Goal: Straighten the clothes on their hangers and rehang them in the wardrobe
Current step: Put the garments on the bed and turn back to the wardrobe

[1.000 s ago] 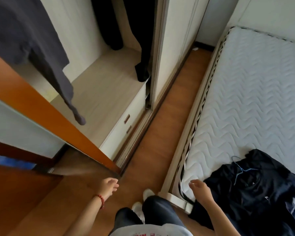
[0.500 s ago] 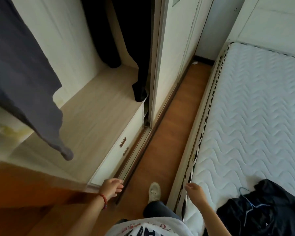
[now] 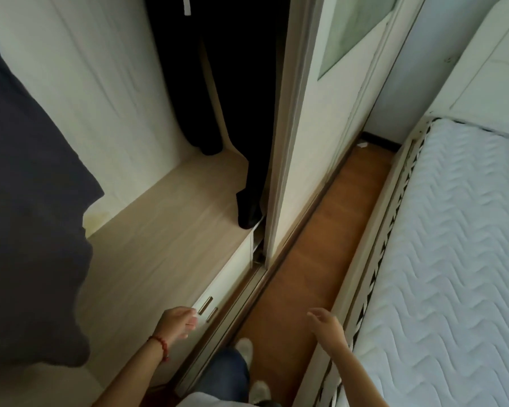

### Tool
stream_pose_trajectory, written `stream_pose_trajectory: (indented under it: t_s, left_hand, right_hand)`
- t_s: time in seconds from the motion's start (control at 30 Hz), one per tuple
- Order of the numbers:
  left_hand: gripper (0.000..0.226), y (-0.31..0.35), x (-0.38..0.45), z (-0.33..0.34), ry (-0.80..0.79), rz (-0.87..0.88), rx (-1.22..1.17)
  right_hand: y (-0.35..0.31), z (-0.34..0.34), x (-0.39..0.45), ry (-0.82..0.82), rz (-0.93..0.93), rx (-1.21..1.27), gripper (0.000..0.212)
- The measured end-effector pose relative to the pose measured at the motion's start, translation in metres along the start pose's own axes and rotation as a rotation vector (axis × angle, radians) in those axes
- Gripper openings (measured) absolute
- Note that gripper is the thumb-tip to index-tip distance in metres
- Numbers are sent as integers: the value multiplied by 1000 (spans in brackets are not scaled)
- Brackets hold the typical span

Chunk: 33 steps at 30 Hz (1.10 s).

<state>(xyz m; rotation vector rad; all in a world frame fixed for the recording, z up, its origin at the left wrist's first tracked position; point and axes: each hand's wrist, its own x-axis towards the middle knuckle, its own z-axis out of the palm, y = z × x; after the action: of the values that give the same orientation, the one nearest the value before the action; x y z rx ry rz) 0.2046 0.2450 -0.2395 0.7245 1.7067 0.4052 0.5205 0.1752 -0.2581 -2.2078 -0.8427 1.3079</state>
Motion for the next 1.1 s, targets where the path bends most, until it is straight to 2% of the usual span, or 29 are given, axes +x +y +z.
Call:
stream_pose_trajectory:
  t_s: [0.23, 0.43, 0.57, 0.8, 0.93, 1.1]
  left_hand:
    - [10, 78, 56, -12, 101, 56, -97]
    - [16, 196, 77, -25, 144, 346, -157]
    - [16, 264, 65, -44, 170, 516, -192]
    - [23, 362, 14, -87, 348, 749, -285]
    - [24, 414, -25, -102, 404, 886, -283]
    - [23, 476, -70, -117, 483, 1082, -237]
  right_hand:
    - [-122, -13, 57, 10, -255, 18, 24]
    - [-256, -36, 69, 51, -565, 58, 23]
    - [-342, -49, 59, 8, -759, 137, 20]
    - [-479, -71, 30, -58, -1159, 163, 24]
    - [-553, -82, 12, 49, -1368, 186, 31]
    - [-629, -107, -21, 319, -1585, 240, 32]
